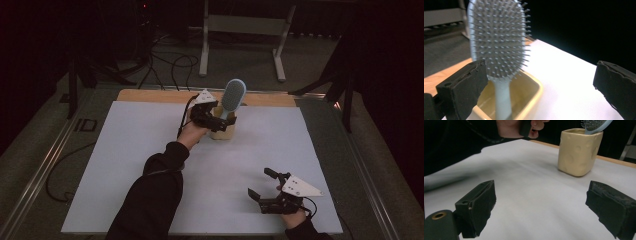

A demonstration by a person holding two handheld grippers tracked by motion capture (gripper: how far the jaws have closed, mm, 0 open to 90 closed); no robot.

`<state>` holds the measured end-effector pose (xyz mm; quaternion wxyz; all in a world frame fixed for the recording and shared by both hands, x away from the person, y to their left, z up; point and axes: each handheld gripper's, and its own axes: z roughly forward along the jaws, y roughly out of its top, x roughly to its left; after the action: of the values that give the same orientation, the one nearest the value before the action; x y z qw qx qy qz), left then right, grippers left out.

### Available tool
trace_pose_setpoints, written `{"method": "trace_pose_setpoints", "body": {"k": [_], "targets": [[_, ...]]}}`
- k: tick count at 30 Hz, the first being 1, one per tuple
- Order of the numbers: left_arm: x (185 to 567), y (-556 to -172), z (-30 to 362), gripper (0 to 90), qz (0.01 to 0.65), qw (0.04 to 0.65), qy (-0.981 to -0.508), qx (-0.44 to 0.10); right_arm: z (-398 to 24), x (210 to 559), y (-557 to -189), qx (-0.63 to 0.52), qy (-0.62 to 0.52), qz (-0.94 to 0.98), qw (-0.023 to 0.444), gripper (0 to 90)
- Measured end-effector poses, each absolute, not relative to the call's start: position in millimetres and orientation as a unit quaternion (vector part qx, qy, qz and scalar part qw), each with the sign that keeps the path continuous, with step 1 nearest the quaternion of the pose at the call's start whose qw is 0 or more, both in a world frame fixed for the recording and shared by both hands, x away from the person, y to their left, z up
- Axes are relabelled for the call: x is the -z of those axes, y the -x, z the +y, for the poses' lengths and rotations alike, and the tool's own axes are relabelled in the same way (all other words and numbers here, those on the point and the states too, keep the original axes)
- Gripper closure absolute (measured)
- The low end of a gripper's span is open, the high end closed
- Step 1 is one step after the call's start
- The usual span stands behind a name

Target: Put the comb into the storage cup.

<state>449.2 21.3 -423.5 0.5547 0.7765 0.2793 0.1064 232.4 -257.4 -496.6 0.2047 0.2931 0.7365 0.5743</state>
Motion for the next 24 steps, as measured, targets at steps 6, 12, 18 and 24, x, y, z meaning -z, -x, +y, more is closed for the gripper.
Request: {"method": "trace_pose_setpoints", "body": {"k": [6, 12, 18, 24], "targets": [[418, -444, 30, 0.0, 0.266, 0.549, -0.787, -0.092, -256, 496, -232, -0.573, -0.293, 0.738, 0.205, 8.8], [416, -440, 37, 0.0, 0.263, 0.546, -0.790, -0.087, -256, 496, -231, -0.573, -0.293, 0.737, 0.205, 8.8], [414, -432, 50, 0.0, 0.259, 0.549, -0.790, -0.088, -256, 496, -232, -0.572, -0.292, 0.739, 0.205, 8.8], [417, -424, 63, 0.0, 0.259, 0.545, -0.793, -0.087, -255, 497, -232, -0.571, -0.292, 0.740, 0.204, 8.8]]}}
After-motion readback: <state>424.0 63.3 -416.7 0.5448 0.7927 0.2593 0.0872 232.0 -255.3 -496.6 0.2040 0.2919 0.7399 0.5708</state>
